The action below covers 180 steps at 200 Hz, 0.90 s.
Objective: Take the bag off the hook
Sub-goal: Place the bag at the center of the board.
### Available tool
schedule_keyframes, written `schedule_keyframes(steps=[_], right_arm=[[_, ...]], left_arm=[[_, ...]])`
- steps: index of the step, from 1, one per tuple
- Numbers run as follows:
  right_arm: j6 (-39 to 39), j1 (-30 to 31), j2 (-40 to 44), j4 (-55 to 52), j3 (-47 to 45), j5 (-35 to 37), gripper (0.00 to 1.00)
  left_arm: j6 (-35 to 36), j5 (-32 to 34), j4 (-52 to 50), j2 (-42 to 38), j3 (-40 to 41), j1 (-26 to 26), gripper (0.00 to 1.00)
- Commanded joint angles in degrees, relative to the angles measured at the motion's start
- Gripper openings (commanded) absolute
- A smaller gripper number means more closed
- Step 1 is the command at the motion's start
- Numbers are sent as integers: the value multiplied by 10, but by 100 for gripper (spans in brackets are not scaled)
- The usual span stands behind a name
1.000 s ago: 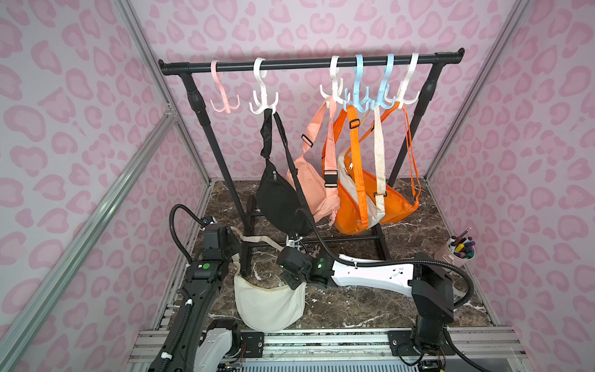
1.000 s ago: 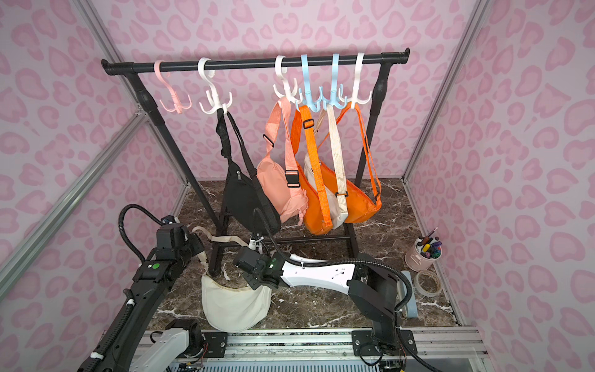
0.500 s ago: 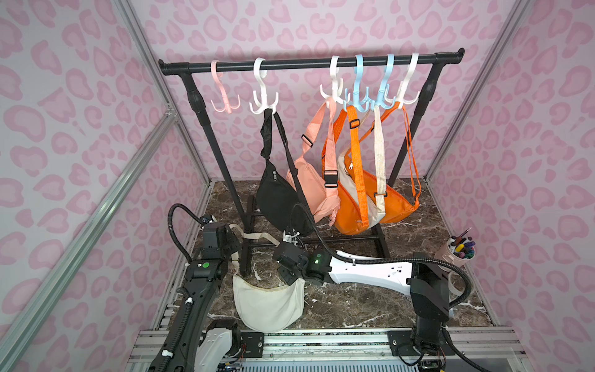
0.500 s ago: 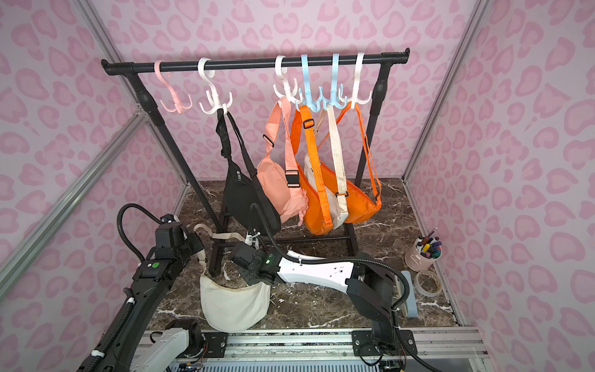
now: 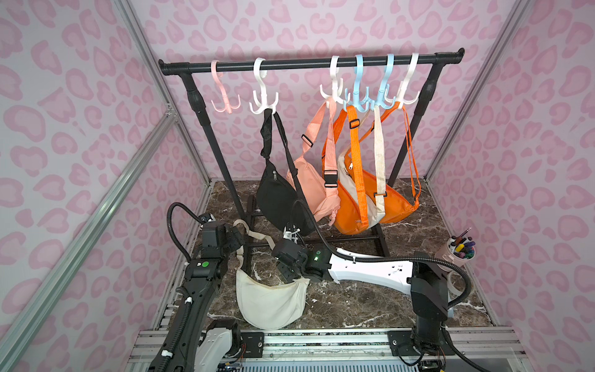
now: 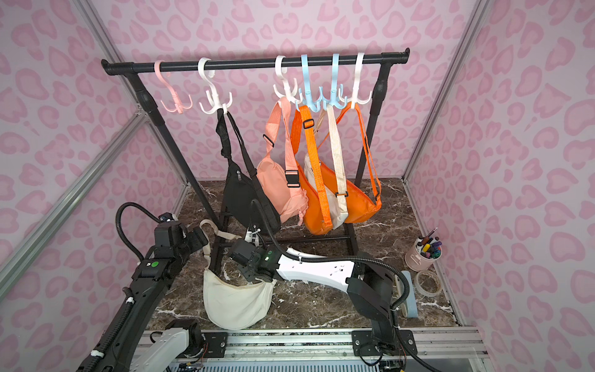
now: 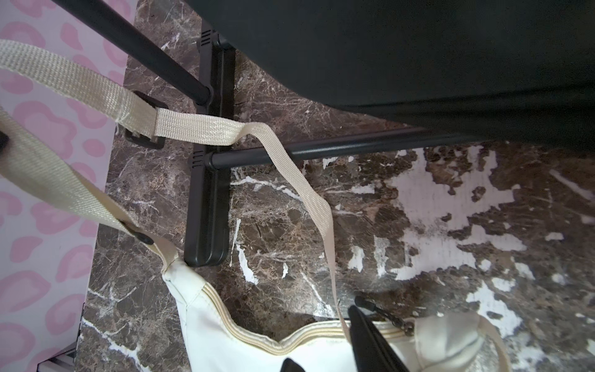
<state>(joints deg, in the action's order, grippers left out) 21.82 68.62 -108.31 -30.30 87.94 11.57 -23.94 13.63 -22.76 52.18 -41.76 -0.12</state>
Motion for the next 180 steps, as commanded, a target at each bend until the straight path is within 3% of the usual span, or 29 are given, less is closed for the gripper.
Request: schedule_keyframes(steps=[1, 64, 114, 180], right_arm=[[-4, 1, 5, -6, 4, 22, 43], [-12, 1, 22, 9, 2, 35, 44], [-11, 2, 28, 8, 1, 31, 44], [-18, 2, 33, 11, 16, 30, 45]], left_arm=[[-9, 27, -3, 2, -9, 0, 99], [-35, 24, -32, 9, -15, 0, 98], [-88, -113, -113, -11, -2, -1, 98], [-146, -174, -117, -25, 5, -12, 98]])
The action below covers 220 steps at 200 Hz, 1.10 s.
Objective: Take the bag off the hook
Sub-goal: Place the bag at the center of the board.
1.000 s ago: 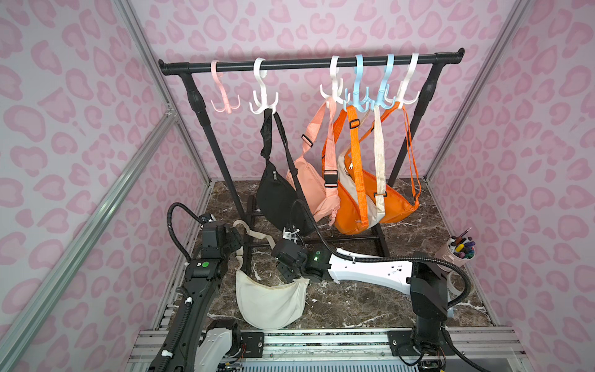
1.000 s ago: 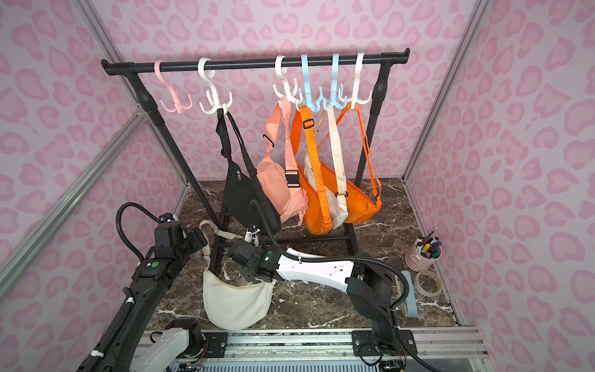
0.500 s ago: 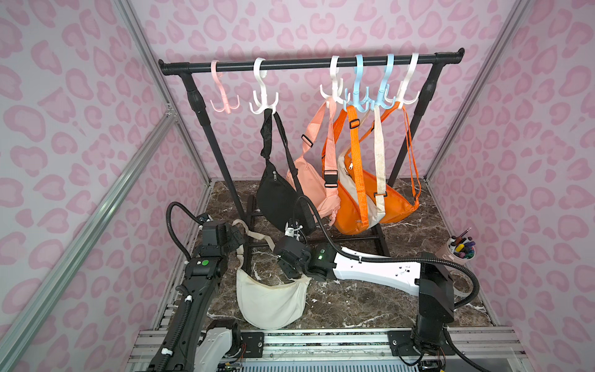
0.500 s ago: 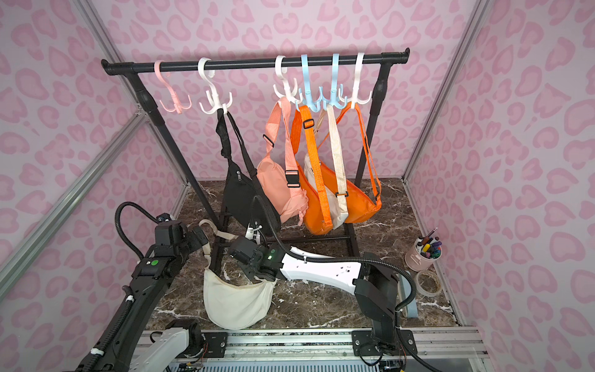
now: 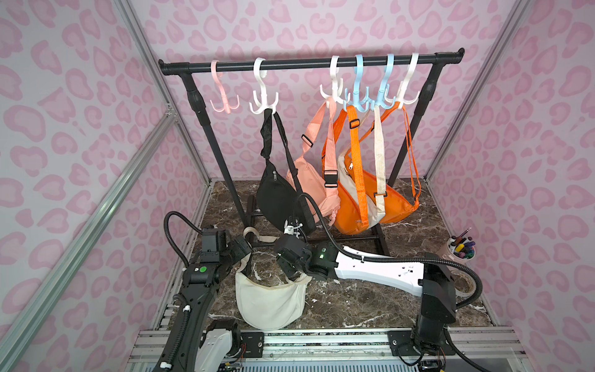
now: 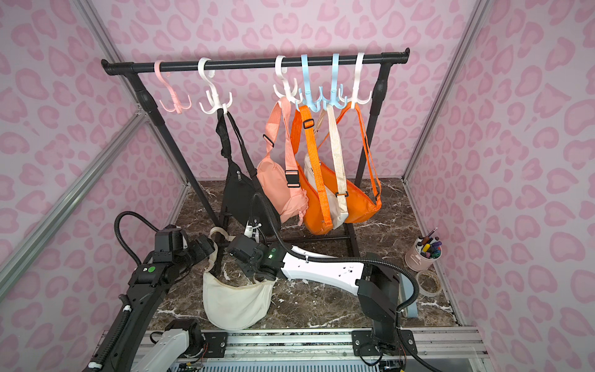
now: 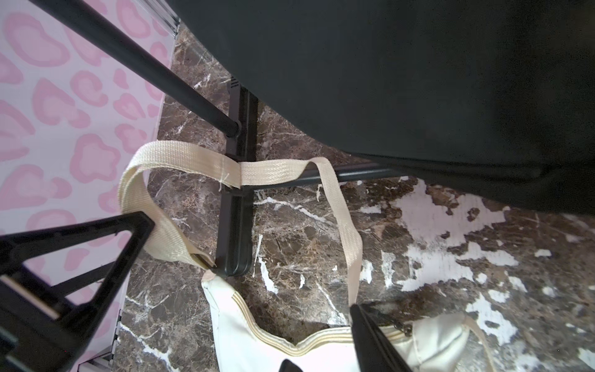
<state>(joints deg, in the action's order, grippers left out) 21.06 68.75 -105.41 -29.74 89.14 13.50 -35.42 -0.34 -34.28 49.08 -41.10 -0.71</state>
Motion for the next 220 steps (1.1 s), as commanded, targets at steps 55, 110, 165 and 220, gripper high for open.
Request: schedule_keyframes(steps=[55, 110, 165, 220], right_arm=[[-7, 1, 23, 13, -12, 16, 45], [-6, 1, 29, 15, -22, 13, 45], [-8, 1, 18, 27, -11, -9, 46], [-22, 4, -6, 20, 26, -28, 46]], left_arm=[[-80, -135, 16, 33, 23, -56, 98], [-159, -311, 98, 61, 60, -106, 98], [-84, -261, 60, 31, 7, -119, 99], [-94, -279, 66, 32, 13, -121, 61]])
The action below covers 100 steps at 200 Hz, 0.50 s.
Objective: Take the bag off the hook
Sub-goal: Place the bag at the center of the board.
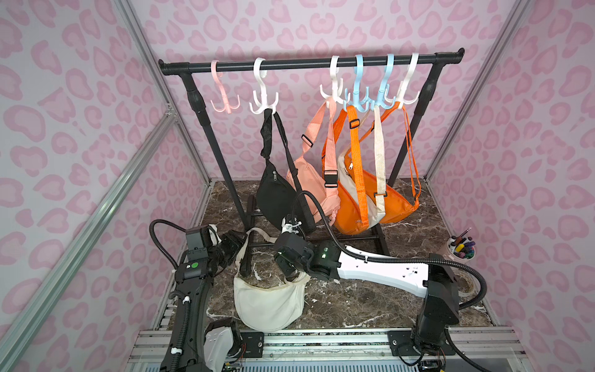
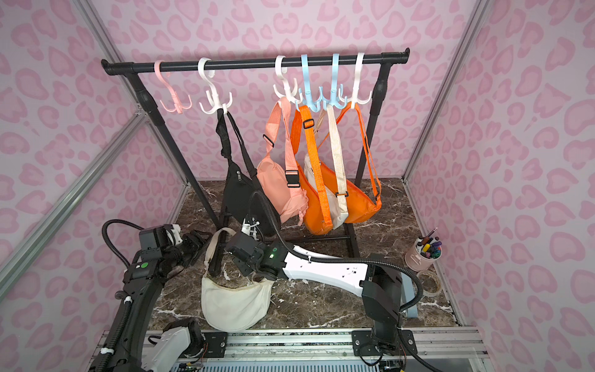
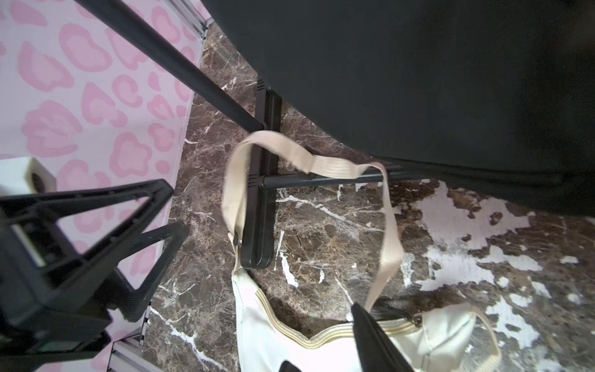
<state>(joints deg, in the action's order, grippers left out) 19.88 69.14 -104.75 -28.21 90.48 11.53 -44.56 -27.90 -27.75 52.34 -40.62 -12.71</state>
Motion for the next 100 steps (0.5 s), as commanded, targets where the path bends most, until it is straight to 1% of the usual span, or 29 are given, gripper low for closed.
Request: schedule_keyframes(steps=[1, 20, 49, 69, 100], right_arm=[[-10, 0, -13, 4, 14, -9, 46], [-11, 2, -16, 2, 21, -8, 46], [-4, 3, -10, 6, 20, -7, 45], [-5, 2, -2, 10, 24, -4, 44], [-22, 1, 31, 30, 25, 35, 39]], left_arm=[[-3, -3, 2, 0, 9, -1, 61], [6, 3, 0, -7, 8, 0, 59], [38, 10, 0, -12, -16, 0, 62], [67, -2, 13, -10, -40, 0, 67], [104, -24, 30, 4, -85, 0, 74]])
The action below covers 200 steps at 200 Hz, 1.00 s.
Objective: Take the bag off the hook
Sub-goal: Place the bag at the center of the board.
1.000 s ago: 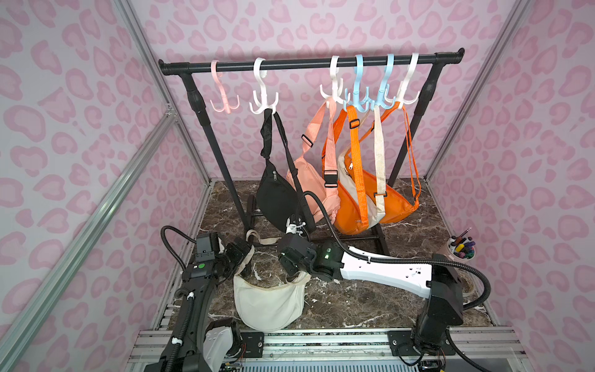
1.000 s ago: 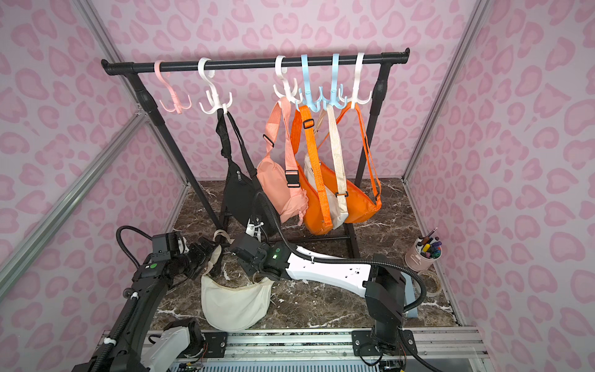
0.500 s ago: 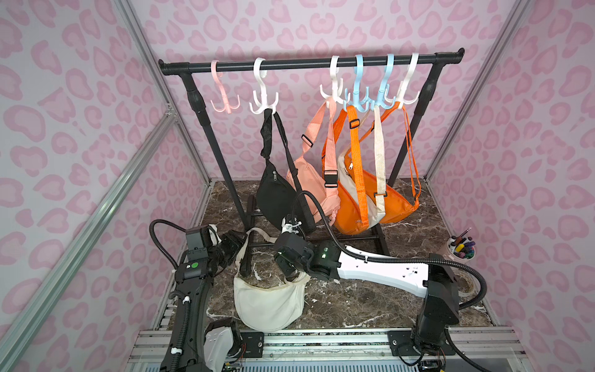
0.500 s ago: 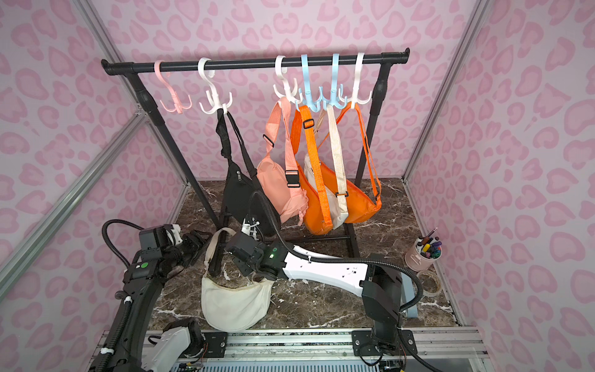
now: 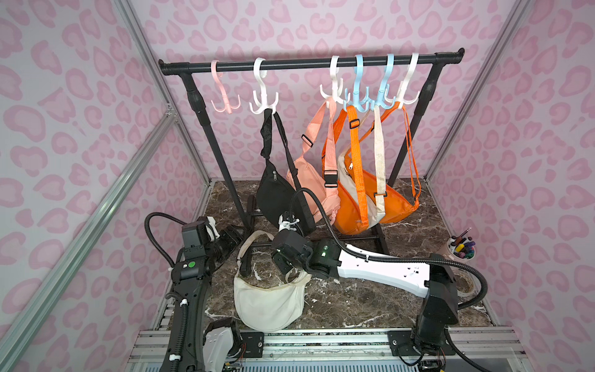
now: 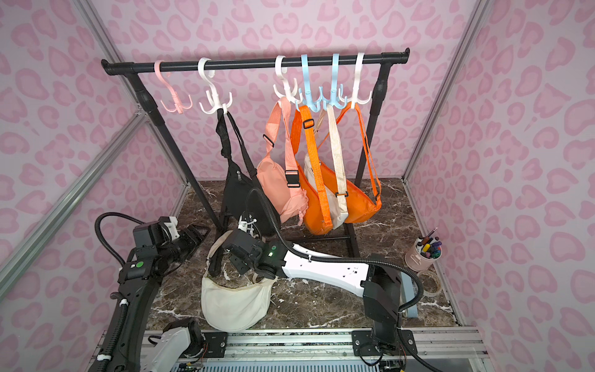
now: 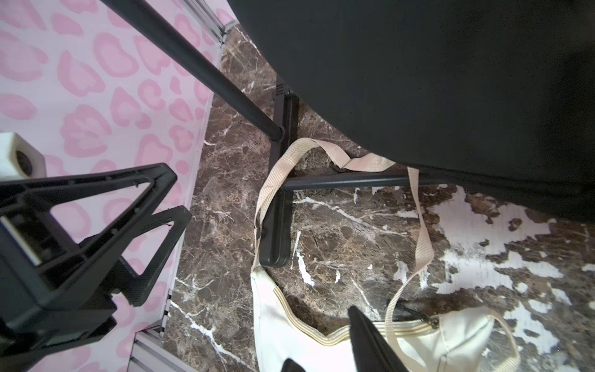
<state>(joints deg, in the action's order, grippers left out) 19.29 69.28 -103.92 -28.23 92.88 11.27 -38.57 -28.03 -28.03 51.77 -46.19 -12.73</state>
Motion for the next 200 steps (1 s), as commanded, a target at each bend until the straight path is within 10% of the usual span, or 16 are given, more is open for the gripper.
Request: schedule_keyframes(steps=[1, 200], right_arm=[[-17, 0, 24, 32, 1, 38, 39], [-48, -91, 244, 71, -73, 99, 41]], left_arm=[[45, -24, 33, 10, -31, 0, 75], [196, -6, 197, 62, -217, 174, 82]])
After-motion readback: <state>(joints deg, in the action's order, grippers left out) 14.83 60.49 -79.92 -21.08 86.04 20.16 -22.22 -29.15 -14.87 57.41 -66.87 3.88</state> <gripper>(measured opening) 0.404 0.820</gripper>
